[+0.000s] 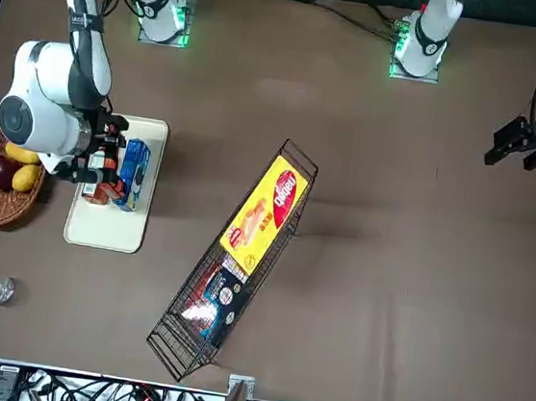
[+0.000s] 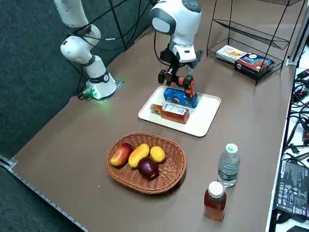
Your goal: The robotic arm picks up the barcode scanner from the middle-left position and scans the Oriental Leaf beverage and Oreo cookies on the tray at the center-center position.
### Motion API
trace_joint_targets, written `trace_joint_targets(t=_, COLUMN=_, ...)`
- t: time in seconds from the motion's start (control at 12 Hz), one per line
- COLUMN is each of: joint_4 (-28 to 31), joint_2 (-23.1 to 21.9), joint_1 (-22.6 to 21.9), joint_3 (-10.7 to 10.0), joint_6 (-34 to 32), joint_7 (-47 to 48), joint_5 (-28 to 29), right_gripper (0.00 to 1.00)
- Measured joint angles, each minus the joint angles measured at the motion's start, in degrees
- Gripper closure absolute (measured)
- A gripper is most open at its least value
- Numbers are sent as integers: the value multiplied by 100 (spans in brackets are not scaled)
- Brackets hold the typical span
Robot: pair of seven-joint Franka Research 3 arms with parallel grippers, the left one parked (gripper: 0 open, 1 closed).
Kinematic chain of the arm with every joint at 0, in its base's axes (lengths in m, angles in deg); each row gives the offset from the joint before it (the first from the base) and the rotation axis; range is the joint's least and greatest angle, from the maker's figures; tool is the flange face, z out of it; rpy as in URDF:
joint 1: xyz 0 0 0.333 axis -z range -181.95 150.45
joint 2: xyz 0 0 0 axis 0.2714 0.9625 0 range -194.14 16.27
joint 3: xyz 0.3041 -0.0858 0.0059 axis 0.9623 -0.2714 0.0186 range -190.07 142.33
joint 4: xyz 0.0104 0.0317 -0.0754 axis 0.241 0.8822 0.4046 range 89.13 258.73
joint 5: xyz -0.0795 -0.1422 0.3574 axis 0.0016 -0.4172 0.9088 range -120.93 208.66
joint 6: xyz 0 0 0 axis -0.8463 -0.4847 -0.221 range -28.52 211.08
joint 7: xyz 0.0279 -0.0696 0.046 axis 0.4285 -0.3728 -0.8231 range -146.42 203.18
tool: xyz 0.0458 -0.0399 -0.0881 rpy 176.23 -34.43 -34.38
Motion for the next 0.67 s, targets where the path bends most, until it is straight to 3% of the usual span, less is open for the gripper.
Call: trace_joint_targets(t=0.67, joint_4=-34, joint_2=-50, joint_1=295, joint_3=-7, joint_6=-13, joint_7=-430, joint_5=-2, right_gripper=58)
